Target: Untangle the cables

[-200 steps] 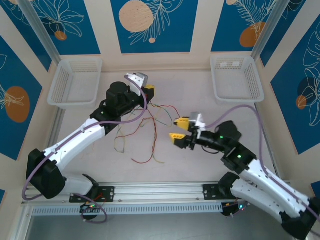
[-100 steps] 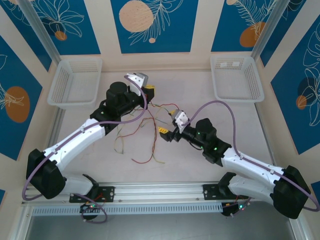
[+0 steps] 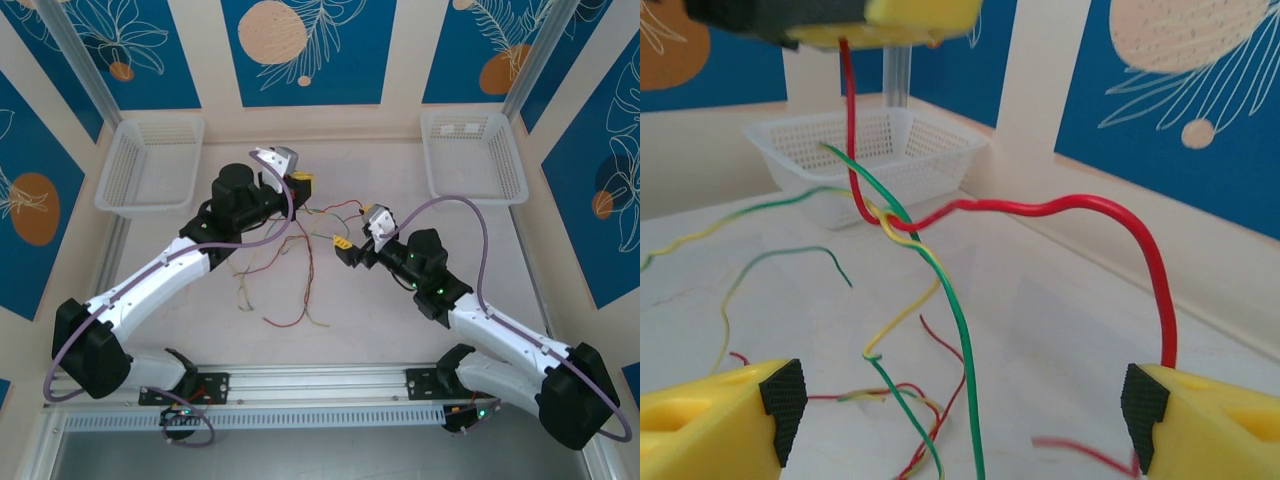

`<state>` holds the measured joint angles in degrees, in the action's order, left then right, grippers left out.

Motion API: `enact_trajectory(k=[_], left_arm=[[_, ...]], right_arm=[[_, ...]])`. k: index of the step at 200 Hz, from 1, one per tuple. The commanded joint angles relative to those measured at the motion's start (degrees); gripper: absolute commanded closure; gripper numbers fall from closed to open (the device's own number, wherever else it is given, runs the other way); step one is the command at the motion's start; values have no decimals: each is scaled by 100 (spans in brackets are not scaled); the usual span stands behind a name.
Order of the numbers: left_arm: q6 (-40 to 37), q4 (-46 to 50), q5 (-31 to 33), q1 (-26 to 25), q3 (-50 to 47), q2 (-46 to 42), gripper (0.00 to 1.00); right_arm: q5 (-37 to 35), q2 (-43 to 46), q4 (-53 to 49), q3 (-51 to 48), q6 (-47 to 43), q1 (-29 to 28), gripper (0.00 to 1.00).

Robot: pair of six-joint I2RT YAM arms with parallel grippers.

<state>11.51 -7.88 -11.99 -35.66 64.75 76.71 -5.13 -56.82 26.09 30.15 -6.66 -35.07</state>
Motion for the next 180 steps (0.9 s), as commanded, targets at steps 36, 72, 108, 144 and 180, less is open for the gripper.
enact_trajectory(k=[36,72,108,144,180], left_arm=[[17,-231,-251,-48,57,-169,100],[51,-284,-281,-54,42,-197,100],[74,-318,-179,-55,15,-223,100],[-46,-238,325,-45,-108,-367,100],[-207,138,1261,155,-327,-561,100]], right_arm=[[829,-760,221,664,40,158,22],[1075,-1089,364,828,68,175,39],[1125,-1241,288,912,33,202,81],[1136,-1079,257,751,261,361,100],[1075,-674,-197,646,785,721,100]])
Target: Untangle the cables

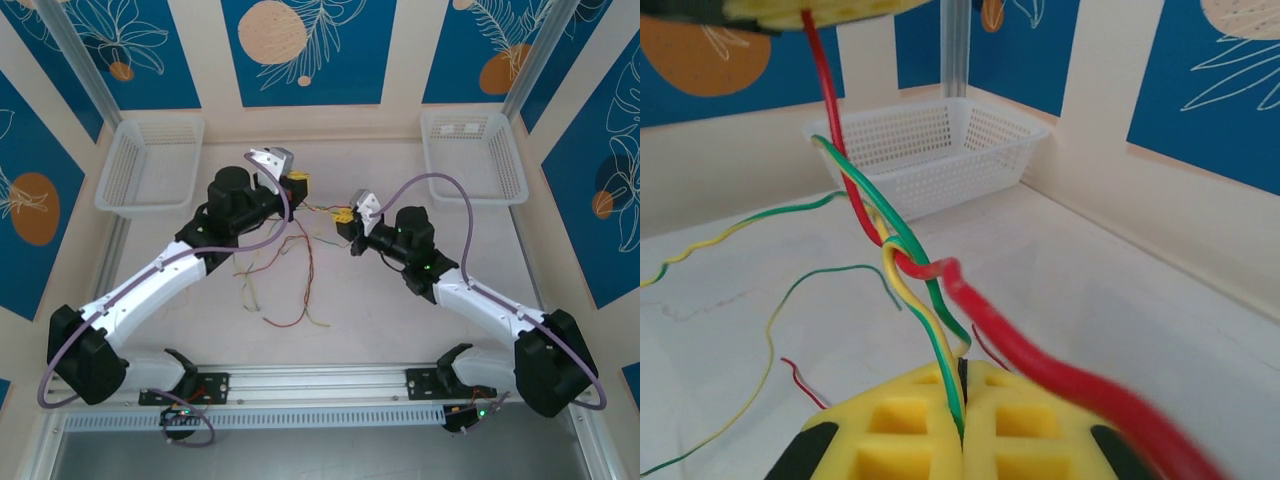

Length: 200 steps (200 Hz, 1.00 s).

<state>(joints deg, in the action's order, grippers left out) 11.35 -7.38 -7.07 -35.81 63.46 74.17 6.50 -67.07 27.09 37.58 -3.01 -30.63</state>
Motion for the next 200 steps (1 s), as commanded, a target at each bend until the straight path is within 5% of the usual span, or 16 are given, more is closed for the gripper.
enact_trajectory(k=[1,104,169,200], left_arm=[[-189,87,774,180,-213,-311,100],[-34,175,1278,1432,-1210,-1320,100],[327,552,2390,2179,-1299,-1667,100],[543,409,2170,2577,-1354,-1984,100]], right_arm=[[-88,365,-312,-104,439,286,100],[-854,1243,-1592,-593,1959,2144,100],[-910,1738,-1960,-748,2218,2690,100],[-929,1901,-2230,-642,2188,2761,100]])
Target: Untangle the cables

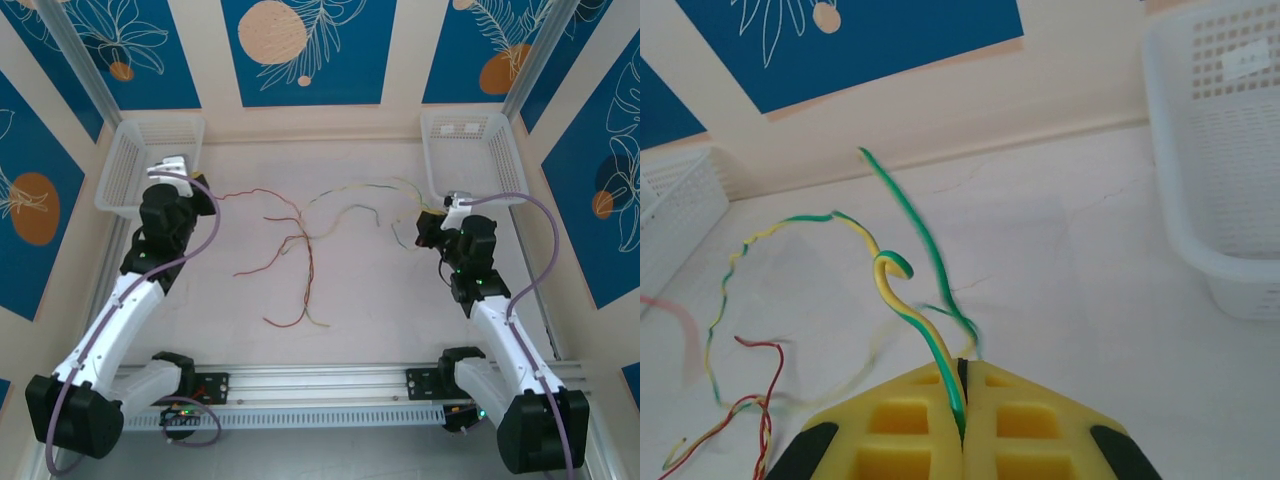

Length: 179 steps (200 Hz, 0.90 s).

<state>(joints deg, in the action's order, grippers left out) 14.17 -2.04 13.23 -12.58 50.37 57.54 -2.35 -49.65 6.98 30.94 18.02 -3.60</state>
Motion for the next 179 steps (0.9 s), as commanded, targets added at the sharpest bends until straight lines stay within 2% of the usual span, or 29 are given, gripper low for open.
enact_trajectory(k=[1,34,60,103,135,152,179], left_arm=[[261,-127,133,259,-36,-326,100],[238,7,-527,276,285,-191,100],[365,-177,-1287,275,298,-77,100],[425,-141,-1623,273,80,-125,100],[511,-138,-1653,268,-287,-316,100],[516,-146,-1724,269,-472,-476,100],[534,-195,-1778,270,-679,-745,100]], right_arm=[[-44,159,-219,22,86,57,100],[446,324,32,-12,264,140,100],[755,395,56,147,379,131,100],[947,639,-380,833,579,131,100],[274,684,-1046,1610,576,138,100],[-202,655,-1222,1917,536,152,100],[-558,556,-1270,2213,491,280,100]])
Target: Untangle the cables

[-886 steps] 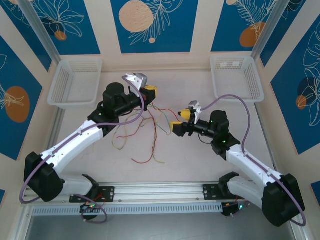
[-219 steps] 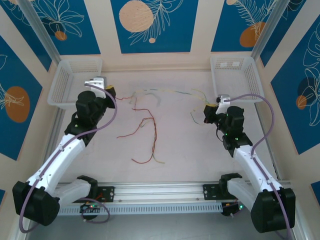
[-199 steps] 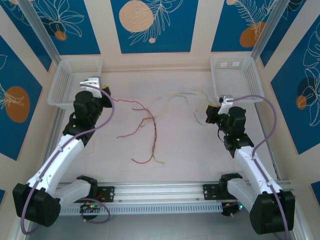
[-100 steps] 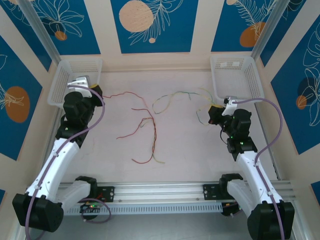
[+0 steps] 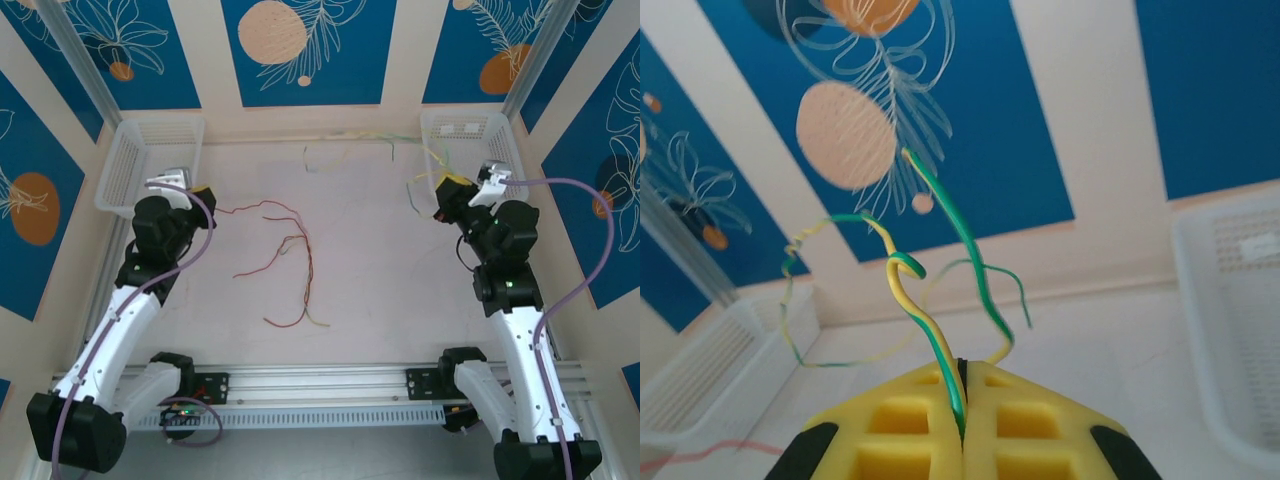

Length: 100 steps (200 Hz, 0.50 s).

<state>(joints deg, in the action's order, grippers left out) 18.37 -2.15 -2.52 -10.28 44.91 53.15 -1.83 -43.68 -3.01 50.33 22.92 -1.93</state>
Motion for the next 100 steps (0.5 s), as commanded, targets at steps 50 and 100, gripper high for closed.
enact_trajectory(k=[50,100], left_arm=[[127,-83,-283,42,-284,-479,100],[184,-165,-414,43,-365,-445,100]], right_arm=[[-2327,-373,-1069,1098,-345,353,100],[-2950,-905,-1035,1327,-444,1071,100]])
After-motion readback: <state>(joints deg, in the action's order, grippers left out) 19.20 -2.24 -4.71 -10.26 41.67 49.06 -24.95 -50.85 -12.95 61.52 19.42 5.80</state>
